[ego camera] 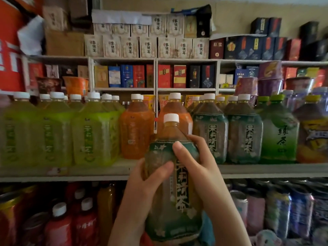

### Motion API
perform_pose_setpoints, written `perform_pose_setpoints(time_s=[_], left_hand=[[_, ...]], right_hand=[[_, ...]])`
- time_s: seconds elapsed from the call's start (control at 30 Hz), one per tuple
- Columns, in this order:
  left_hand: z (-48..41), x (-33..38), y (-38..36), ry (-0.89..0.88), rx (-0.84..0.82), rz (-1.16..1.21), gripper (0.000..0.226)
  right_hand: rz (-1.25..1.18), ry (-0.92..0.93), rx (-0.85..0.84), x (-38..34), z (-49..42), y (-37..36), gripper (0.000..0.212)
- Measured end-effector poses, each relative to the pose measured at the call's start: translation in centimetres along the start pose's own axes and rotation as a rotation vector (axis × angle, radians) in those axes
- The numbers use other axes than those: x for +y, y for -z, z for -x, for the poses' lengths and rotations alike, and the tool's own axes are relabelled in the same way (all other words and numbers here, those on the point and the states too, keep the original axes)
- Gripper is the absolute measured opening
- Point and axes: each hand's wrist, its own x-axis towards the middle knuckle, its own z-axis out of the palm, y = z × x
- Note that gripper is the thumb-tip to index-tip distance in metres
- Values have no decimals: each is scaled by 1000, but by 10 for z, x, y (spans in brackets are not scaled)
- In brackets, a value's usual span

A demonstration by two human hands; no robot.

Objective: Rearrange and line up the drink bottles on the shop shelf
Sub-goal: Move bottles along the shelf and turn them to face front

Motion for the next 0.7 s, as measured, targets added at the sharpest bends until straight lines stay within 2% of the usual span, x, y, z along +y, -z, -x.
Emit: perform_pose_setpoints(time_s=[0.1, 0.17, 0.27, 0.33, 0.43, 0.47, 0.6, 0.7], left_hand=[[-3, 0, -1, 20, -51, -17, 51], [-6, 0, 1, 34, -109, -42, 64], [-9, -1, 3, 6, -239, -104, 62], [-13, -5, 3, -12, -249, -82, 59], [-20, -8, 2, 11, -277, -60, 80], [-21, -7, 1, 14, -302, -58, 79], [-21, -8, -3, 106, -355, -41, 52], [-22, -5, -4, 131, -395, -100, 63]], right_hand=[[18, -50, -13, -8, -7, 6, 58], [5, -115, -64, -16, -16, 13, 63], [-47, -153, -141, -28, -27, 23, 52], [-36, -146, -172, -32, -31, 26, 42], [-8, -154, -155, -34, -32, 25, 38], [-1, -156, -146, -36, -32, 25, 37], [20, -173, -121, -40, -30, 30, 37], [-12, -159, -72, -40, -27, 33, 31]])
